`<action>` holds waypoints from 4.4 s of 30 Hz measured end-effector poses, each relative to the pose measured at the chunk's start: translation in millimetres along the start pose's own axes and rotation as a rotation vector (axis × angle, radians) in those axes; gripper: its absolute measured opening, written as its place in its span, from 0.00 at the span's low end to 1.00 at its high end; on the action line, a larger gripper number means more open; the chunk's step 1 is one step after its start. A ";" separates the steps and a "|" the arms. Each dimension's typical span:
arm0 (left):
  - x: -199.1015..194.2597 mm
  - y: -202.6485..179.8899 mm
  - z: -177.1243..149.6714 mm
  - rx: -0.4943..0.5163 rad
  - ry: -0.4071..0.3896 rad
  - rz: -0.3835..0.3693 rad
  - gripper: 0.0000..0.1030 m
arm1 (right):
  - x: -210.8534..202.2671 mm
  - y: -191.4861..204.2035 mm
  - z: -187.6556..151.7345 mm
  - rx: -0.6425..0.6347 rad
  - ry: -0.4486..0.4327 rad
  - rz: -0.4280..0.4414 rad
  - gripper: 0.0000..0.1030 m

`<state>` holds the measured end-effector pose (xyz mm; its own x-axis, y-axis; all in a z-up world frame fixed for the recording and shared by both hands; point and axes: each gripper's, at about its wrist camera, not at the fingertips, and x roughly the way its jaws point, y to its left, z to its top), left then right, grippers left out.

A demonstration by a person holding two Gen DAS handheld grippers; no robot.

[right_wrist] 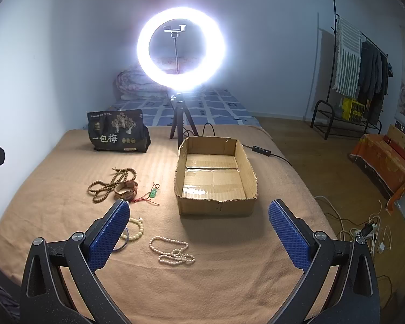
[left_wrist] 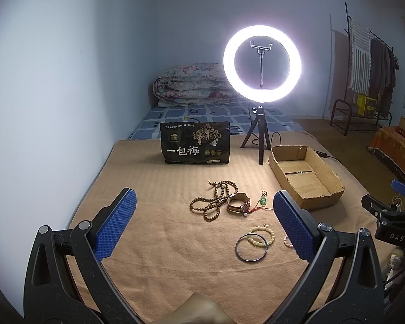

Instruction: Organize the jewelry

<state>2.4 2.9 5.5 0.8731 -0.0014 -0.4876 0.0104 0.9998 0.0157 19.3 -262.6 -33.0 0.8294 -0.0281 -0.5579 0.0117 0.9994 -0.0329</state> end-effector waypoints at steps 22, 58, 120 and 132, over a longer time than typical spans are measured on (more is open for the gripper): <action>-3.0 -1.1 6.3 0.000 -0.003 -0.001 1.00 | 0.0 -0.1 0.3 -0.003 0.000 0.000 0.99; -3.5 0.2 0.6 -0.004 -0.009 -0.001 1.00 | 1.6 -0.1 -0.7 -0.005 0.007 0.005 0.99; 198.8 -78.1 -118.3 0.095 0.662 -0.202 1.00 | 151.5 13.2 -77.9 -0.272 0.451 0.240 0.99; 228.1 -82.6 -121.0 0.119 0.668 -0.134 1.00 | 169.1 27.8 -80.3 -0.329 0.471 0.263 0.99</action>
<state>141.8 -77.7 -212.7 0.3733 -0.0742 -0.9247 0.1837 0.9830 -0.0047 115.1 -241.2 -194.8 0.4450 0.1365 -0.8851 -0.3940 0.9174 -0.0566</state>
